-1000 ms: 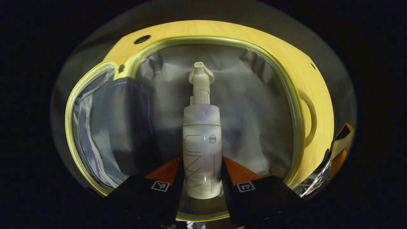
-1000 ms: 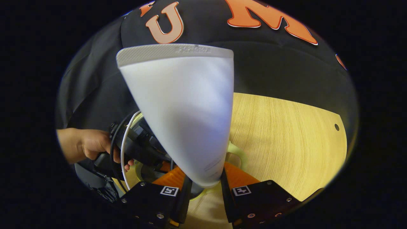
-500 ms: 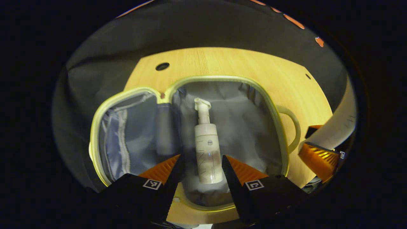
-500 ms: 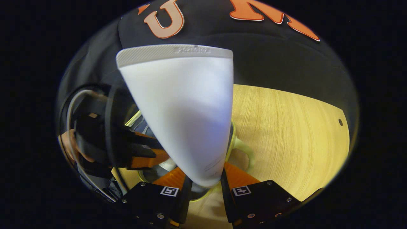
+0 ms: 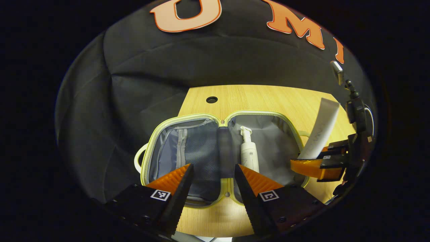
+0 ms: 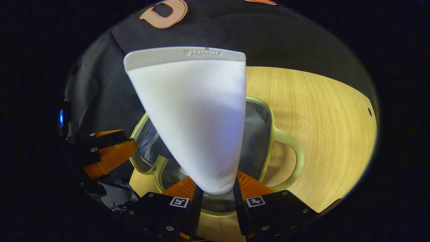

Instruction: First open the suitcase, pack the skin care products into it, and then close the suitcase.

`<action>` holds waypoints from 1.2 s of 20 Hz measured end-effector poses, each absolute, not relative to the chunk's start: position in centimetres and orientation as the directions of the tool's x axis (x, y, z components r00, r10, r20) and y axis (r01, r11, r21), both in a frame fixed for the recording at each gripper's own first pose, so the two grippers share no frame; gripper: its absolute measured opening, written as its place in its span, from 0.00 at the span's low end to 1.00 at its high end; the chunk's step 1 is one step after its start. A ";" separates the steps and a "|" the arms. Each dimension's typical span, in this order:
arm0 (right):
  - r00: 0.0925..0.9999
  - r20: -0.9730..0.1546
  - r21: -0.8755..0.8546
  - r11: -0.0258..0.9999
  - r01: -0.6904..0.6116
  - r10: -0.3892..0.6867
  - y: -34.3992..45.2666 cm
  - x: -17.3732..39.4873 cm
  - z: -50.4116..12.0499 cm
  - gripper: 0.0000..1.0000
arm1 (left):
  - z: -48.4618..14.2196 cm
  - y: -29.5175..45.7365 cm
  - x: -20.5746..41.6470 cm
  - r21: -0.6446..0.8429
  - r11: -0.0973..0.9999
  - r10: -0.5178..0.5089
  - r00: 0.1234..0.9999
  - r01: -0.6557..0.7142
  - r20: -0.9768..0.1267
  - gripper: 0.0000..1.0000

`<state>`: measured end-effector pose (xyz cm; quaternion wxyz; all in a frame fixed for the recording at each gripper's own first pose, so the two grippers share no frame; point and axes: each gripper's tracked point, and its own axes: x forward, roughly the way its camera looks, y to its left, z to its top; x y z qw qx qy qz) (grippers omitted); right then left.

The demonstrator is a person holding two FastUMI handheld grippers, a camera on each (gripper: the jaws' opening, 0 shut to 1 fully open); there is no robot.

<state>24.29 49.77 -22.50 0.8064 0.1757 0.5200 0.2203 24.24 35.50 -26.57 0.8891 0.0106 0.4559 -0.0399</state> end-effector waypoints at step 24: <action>0.207 -0.876 0.458 0.887 0.067 0.437 52.6 23.4 -28.0 0.53 | -29.8 39.5 22.6 -0.041 0.998 -0.009 0.534 -0.047 -0.846 0.83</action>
